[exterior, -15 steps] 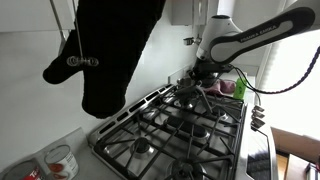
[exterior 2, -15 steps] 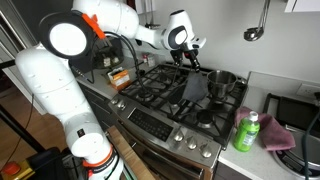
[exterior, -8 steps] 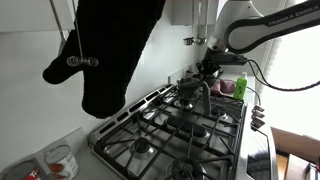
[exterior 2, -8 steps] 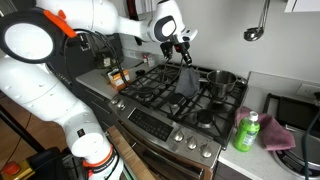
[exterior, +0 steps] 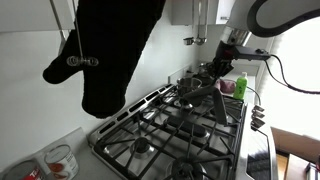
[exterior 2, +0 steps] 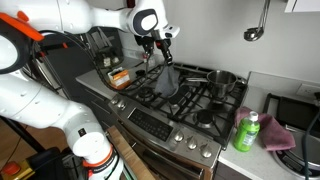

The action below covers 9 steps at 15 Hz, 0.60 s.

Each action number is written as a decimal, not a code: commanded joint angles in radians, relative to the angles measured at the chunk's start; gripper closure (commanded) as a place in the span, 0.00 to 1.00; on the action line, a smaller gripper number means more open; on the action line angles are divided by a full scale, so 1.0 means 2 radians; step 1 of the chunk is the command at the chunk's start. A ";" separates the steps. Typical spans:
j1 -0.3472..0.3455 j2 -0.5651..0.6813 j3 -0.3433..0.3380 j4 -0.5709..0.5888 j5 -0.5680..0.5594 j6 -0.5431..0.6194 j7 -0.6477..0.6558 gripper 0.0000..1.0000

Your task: Pick up the gray towel from the stove and use it to move the pot from the front right stove plate onto the rear right stove plate before putting it down on the stove

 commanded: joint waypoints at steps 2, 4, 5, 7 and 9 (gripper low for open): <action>0.007 -0.020 0.007 -0.020 0.035 -0.068 -0.025 1.00; 0.000 -0.019 0.018 -0.025 0.013 -0.071 -0.018 0.73; -0.003 -0.021 0.021 -0.031 0.002 -0.057 -0.017 0.68; -0.013 -0.027 0.030 -0.037 -0.029 -0.033 -0.009 0.53; -0.027 -0.034 0.032 -0.043 -0.066 0.003 0.000 0.38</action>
